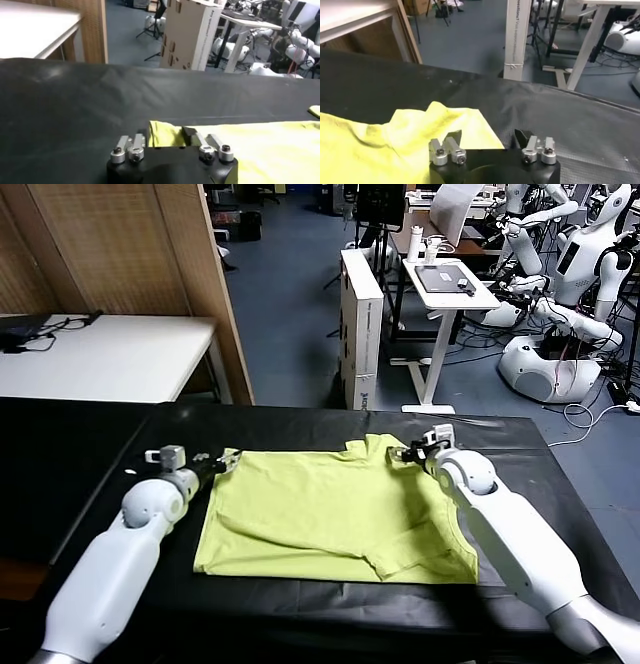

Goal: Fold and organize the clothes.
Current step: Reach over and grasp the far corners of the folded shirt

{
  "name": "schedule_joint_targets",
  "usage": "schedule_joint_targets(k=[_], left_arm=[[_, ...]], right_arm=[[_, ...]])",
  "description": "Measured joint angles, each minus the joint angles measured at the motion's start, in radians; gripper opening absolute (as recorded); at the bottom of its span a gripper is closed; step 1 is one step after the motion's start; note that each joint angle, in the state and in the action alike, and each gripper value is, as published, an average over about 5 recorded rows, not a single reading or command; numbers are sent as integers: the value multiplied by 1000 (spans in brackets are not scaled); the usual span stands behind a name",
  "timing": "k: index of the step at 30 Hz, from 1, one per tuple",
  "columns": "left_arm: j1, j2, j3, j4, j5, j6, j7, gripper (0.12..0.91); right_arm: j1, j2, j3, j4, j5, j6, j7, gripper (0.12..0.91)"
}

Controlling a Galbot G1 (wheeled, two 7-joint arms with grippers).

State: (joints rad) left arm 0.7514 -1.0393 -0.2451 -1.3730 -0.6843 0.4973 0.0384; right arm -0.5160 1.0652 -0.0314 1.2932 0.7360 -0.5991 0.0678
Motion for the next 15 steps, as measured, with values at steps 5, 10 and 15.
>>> schedule_joint_targets(k=[5,10,15], left_arm=[[-1,1,0,1,1,-5,4,268],[3,2,0,1,5,-12,6,182],[9,1,-2,-1,8,-18,6,152]], right_arm=[[1,4,0,-3,-1,0,0,396],[-1,8,1,-3,-1,1,-1,178],[-5,7,3,7,-1,3,0,140]])
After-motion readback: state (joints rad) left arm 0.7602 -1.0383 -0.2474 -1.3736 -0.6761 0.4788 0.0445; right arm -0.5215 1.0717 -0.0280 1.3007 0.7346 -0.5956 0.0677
